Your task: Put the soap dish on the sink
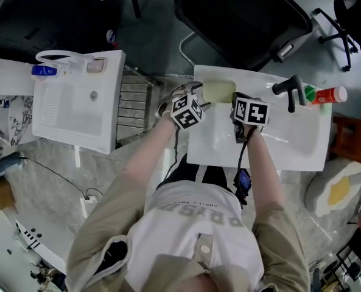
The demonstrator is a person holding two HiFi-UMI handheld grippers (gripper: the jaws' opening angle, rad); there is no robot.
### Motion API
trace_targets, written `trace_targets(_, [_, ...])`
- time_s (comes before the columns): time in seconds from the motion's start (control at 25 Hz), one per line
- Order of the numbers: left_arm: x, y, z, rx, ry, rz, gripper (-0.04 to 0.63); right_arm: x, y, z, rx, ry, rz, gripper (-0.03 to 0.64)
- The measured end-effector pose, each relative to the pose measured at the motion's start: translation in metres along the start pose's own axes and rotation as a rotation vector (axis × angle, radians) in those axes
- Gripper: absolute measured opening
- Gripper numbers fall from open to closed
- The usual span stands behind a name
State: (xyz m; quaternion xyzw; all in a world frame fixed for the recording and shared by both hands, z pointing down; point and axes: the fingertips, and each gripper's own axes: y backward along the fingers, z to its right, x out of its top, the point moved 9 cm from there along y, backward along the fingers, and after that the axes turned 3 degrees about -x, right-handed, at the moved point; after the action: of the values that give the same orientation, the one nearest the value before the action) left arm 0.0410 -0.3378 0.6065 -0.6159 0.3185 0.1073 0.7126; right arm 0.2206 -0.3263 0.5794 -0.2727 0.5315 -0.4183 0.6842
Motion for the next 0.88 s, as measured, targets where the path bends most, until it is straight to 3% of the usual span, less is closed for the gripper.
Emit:
trace_targets(0.52, [0.001,-0.022,-0.015,-0.087,0.043,-0.112,0.328,0.006,-0.018,0.008,-0.022,-0.032,-0.072,0.023])
trace_targets(0.88, [-0.002,-0.030,-0.025,-0.144,0.075,-0.189,0.328,0.013,-0.027,0.005,-0.032,0.018,-0.105,0.028])
